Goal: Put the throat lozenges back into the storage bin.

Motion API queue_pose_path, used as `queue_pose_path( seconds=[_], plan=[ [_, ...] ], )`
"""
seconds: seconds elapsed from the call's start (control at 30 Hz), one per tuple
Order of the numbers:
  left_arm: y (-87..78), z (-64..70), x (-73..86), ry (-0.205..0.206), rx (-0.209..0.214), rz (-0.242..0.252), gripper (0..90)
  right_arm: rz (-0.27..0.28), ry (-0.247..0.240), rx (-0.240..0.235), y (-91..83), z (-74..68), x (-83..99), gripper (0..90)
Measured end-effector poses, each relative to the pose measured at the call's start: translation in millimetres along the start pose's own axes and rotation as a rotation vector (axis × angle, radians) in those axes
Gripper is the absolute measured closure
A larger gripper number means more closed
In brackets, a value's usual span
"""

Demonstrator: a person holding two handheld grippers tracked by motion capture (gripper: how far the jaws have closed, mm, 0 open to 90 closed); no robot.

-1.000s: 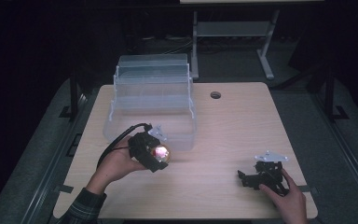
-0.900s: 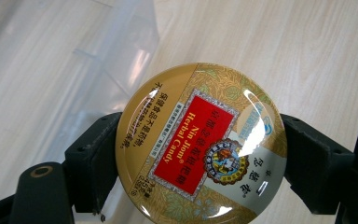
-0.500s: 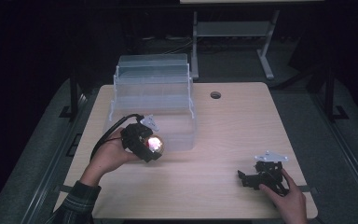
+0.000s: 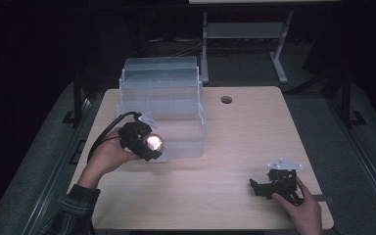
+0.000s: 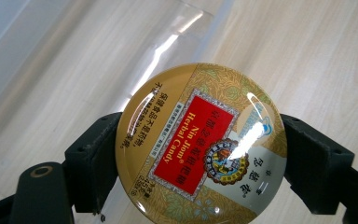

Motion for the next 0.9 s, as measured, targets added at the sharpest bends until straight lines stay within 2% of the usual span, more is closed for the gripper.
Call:
queue_pose_path(
  seconds=[0.47,0.7,0.9],
  plan=[
    [-9.7,-32.7,9.4,-0.055,-0.049,-0.012,19.4,0.001,-0.001,0.001,0.2,0.1,-0.1,0.0],
    [-10.9,-48.0,16.8,-0.099,-0.055,-0.023,19.5,0.0,0.0,0.0,0.1,0.0,0.0,0.0],
    [-12.8,-59.6,21.6,-0.117,-0.07,-0.032,19.5,0.0,0.0,0.0,0.1,0.1,0.0,0.0]
  ],
)
Point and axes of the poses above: each handheld gripper's, and its own axes: y roughly forward along the jaws, x roughly out of its underside, z roughly to its right, the point moved 9 cm from there along y, roughly forward along the jaws, and after that the axes turned 4 degrees about -x, right-handed, at the moved point
